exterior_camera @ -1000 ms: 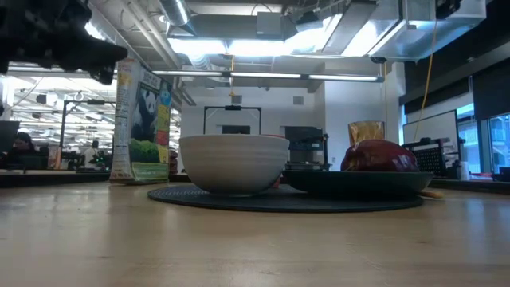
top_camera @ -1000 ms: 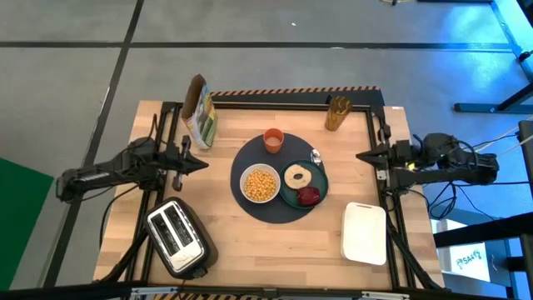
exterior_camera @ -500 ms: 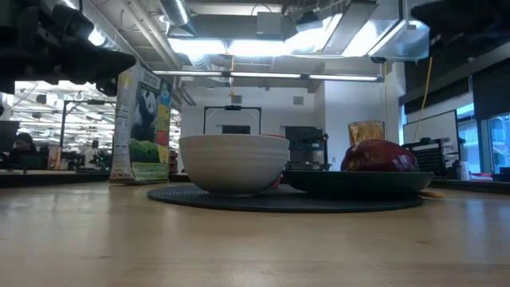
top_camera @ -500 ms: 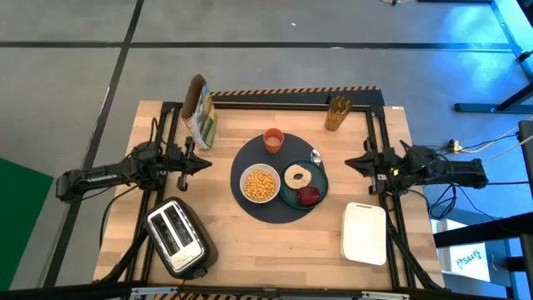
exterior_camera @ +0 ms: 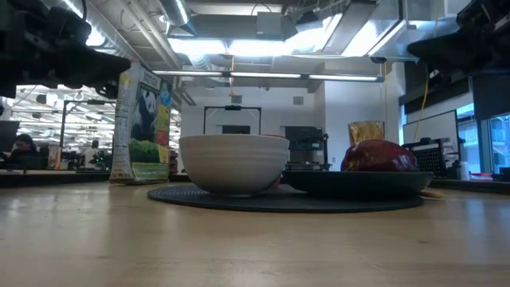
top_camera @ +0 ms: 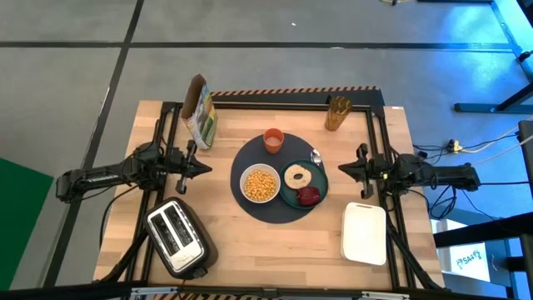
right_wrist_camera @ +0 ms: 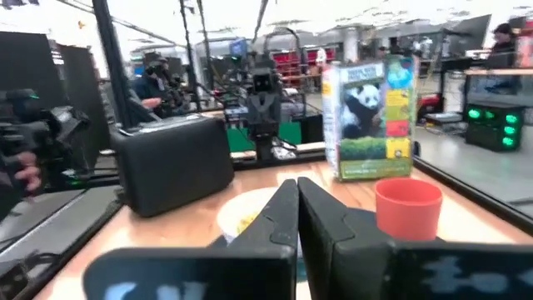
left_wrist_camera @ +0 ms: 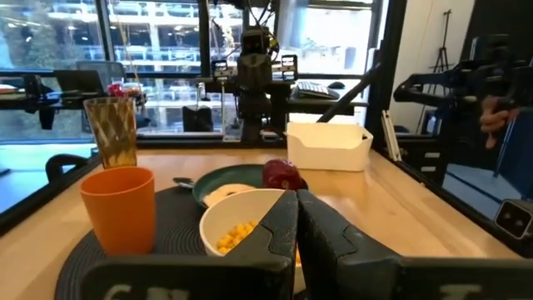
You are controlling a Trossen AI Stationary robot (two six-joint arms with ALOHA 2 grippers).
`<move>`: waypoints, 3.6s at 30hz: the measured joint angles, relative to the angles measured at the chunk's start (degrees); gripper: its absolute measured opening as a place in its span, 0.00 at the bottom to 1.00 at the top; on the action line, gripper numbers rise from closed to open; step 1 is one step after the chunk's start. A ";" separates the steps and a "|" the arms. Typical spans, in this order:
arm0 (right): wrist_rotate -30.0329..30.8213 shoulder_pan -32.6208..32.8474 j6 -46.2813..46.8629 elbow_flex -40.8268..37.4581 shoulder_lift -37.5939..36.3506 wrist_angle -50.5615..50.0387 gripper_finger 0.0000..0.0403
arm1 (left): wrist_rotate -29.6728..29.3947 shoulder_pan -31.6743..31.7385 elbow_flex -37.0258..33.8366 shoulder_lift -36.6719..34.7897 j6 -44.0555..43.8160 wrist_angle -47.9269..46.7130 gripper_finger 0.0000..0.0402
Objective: Arrange a breakfast setting
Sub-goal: Return to Home Position
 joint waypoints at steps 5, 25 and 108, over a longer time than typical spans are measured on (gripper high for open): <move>0.74 -0.02 -0.02 -3.39 0.07 5.46 0.00 | 0.03 0.02 0.00 0.00 1.58 -0.11 0.00; -1.44 -0.02 -2.65 -4.17 0.18 2.08 0.00 | -0.12 0.02 0.00 0.09 3.12 -6.04 0.00; -1.91 -0.02 -2.63 -4.17 0.18 -0.42 0.00 | -3.82 0.01 0.00 0.11 3.18 -6.21 0.00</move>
